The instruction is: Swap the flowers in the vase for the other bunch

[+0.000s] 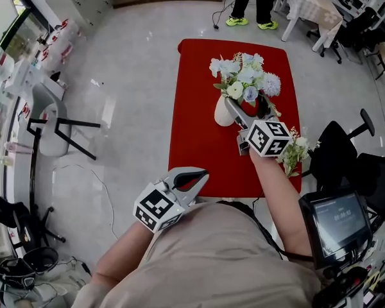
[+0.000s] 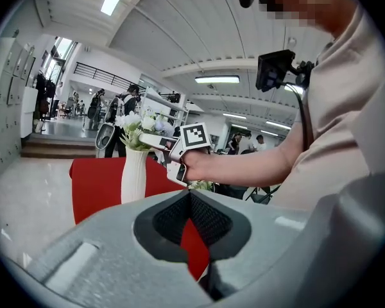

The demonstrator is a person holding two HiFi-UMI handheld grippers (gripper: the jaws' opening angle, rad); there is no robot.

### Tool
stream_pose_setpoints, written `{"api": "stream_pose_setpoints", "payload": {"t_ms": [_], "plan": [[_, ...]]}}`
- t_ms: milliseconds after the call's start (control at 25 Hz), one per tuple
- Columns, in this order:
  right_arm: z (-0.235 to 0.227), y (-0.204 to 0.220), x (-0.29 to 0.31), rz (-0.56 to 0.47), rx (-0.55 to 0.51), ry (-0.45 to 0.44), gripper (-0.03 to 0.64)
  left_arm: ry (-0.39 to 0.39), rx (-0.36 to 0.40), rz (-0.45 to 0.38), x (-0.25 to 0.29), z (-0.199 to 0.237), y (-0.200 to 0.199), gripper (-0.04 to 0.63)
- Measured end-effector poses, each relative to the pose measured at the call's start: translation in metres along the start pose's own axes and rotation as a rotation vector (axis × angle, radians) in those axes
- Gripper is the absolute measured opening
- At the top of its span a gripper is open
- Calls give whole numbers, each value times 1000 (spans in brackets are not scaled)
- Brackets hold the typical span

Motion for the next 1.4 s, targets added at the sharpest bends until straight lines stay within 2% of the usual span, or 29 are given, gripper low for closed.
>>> {"api": "stream_pose_setpoints", "payload": {"t_ms": [280, 480, 680, 920, 960, 1160, 1400], "plan": [[-5, -3, 8, 0, -27, 3, 512, -22, -9, 7, 0, 6, 3, 8], [-3, -10, 1, -26, -12, 17, 475, -26, -12, 3, -4, 9, 2, 8], [3, -14, -4, -57, -33, 27, 358, -19, -15, 9, -4, 13, 1, 8], [1, -17, -16, -87, -67, 63, 112, -10, 1, 15, 0, 6, 3, 8], [-1, -17, -17, -87, -73, 71, 92, -11, 1, 15, 1, 6, 3, 8], [-6, -20, -18, -87, -82, 98, 30, -11, -9, 19, 2, 10, 3, 8], [-8, -21, -24, -97, -87, 96, 18, -7, -11, 16, 1, 11, 3, 8]]}}
Point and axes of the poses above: the fingertips, and each gripper's own axes: x forward along the fingers, z to its left, y out of its underside, the point moved 7 cm from there along -x, backward along the fingers, and after that the axes turned 12 degrees about y, right-handed, at the moved point
